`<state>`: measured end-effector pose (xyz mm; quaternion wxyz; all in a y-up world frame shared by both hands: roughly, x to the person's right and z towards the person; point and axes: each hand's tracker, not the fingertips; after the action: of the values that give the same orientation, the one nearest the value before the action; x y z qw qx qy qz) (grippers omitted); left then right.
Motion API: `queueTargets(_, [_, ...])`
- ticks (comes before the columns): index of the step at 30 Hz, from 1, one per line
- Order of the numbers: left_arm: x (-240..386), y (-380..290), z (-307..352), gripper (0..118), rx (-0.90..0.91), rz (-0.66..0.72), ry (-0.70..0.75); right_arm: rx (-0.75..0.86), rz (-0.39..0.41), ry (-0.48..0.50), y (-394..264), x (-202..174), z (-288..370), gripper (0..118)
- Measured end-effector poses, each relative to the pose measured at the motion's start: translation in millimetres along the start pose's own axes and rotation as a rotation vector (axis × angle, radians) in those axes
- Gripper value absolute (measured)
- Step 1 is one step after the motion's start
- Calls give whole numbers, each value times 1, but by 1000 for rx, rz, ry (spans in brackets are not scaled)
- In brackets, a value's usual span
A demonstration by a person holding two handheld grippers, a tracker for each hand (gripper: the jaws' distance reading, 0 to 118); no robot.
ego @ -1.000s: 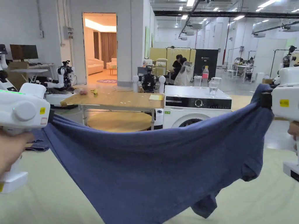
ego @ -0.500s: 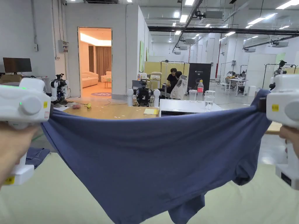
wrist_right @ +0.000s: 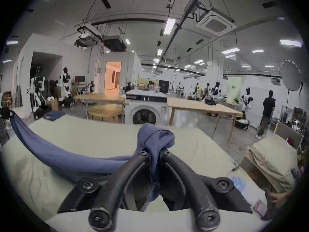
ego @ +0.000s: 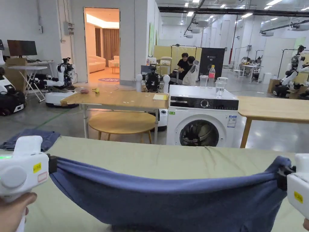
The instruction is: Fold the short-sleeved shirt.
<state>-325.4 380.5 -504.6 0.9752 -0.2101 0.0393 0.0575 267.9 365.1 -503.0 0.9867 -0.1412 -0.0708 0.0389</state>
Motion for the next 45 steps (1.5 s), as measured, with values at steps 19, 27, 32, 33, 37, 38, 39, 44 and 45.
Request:
queueTargets(19, [39,-142,136,118,61,-4,10,-133,-137,160,-119,-37,126,110])
queueTargets(27, [92,-135,144,65,69,-148,-18,28,-68,207,-70,-106,167,13])
queueTargets(32, [69,-154,140,0,-35,-165,2,28,-25,207,-82,-120,166,0])
queueTargets(33, [56,-159,139,0,-44,-143,15,21,-34,215,-85,-121,165,0])
queueTargets(37, [-1,-178,127,0,-138,-50,108,-1,-41,226,-95,-125,154,0])
queueTargets(38, [-14,-183,124,0,-162,-24,120,-16,-40,233,-98,-127,149,0])
queueTargets(39, [-25,-188,122,0,-177,-9,128,-27,-37,236,-101,-129,144,0])
queueTargets(44, [-62,-210,101,4,-243,13,65,-90,-16,252,-116,-148,114,0])
queueTargets(45, [-67,-212,95,49,-247,21,41,-104,-13,260,-118,-152,108,0])
